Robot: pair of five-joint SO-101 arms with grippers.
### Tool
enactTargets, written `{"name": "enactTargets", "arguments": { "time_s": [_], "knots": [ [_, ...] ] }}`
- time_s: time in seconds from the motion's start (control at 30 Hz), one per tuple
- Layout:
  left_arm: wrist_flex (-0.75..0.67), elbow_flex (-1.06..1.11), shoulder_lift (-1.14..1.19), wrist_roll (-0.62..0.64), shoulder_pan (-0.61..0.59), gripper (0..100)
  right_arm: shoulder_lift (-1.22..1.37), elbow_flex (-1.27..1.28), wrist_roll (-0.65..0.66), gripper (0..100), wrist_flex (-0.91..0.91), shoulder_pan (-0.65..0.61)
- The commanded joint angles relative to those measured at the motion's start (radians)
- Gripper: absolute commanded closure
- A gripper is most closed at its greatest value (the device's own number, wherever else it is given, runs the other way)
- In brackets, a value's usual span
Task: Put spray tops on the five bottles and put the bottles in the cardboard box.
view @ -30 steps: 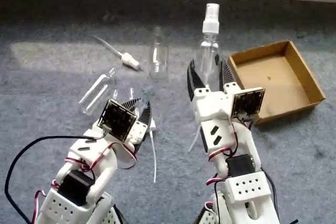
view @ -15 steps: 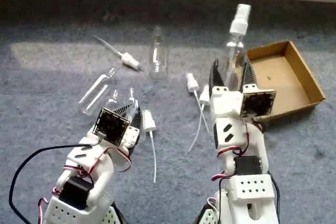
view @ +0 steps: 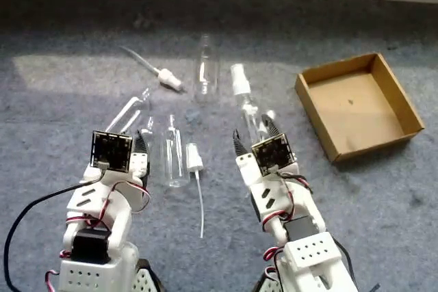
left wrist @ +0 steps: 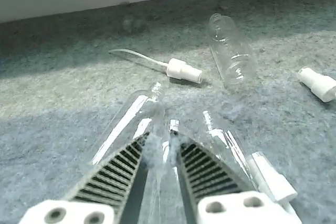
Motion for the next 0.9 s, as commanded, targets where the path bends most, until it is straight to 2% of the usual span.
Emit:
{"name": "enactTargets", "arguments": {
  "time_s": [0.0,0.13,0.33,0.7,0.8,0.87],
  "knots": [
    [-0.038,0.027,-0.002,-0.006,-0.010,100,-0.021,0.008,0.044,93.6,0.128,-0.065],
    [-0.114,0.074,-0.002,-0.006,-0.013,100,-0.021,0.004,0.089,93.6,0.297,-0.096],
    [-0.135,0.093,-0.002,-0.006,-0.010,100,-0.021,0.004,0.153,93.6,0.315,-0.094],
    [-0.132,0.094,-0.002,-0.006,-0.010,100,-0.016,0.013,0.167,93.6,0.320,-0.091],
    [-0.132,0.094,-0.002,-0.006,-0.010,100,-0.018,0.013,0.250,93.6,0.383,-0.091],
    [-0.133,0.094,-0.002,-0.006,-0.010,100,-0.019,0.013,0.256,93.6,0.421,-0.091]
  ]
}}
